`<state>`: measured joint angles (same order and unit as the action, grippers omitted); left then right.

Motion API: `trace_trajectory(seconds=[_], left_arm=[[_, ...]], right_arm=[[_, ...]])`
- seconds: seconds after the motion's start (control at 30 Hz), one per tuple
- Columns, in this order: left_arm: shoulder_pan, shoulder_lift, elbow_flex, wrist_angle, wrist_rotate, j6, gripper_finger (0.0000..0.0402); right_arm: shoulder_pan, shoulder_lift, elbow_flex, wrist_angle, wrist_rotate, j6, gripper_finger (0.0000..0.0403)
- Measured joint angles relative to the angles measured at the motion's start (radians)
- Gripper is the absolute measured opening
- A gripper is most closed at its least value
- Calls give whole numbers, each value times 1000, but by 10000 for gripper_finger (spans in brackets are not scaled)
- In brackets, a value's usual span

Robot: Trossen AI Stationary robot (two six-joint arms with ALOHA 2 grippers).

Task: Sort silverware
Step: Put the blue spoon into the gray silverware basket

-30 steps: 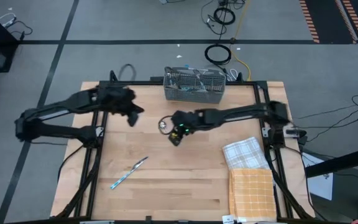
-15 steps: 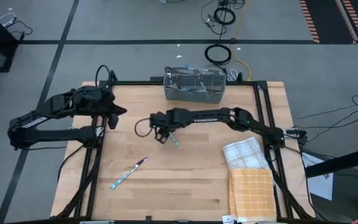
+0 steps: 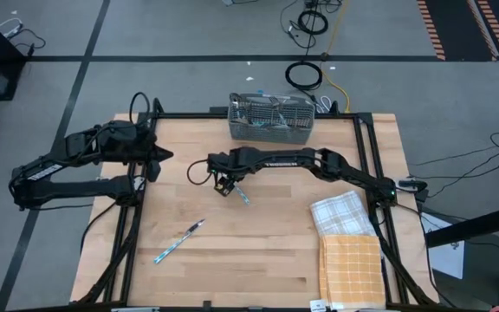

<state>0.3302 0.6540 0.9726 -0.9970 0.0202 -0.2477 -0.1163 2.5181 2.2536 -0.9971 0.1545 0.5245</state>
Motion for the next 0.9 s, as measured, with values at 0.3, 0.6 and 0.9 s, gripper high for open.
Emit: trace_trajectory(seconds=[0.3, 0.6, 0.9], left_arm=[[0, 0, 0, -2, -30, 45, 11], [0, -4, 0, -19, -30, 53, 11], [0, -16, 0, -40, -30, 52, 11]], right_arm=[[-27, 38, 2, -28, -78, 101, 146], [-14, 21, -1, 0, -138, 90, 4], [7, -168, -1, 226, 84, 48, 1]])
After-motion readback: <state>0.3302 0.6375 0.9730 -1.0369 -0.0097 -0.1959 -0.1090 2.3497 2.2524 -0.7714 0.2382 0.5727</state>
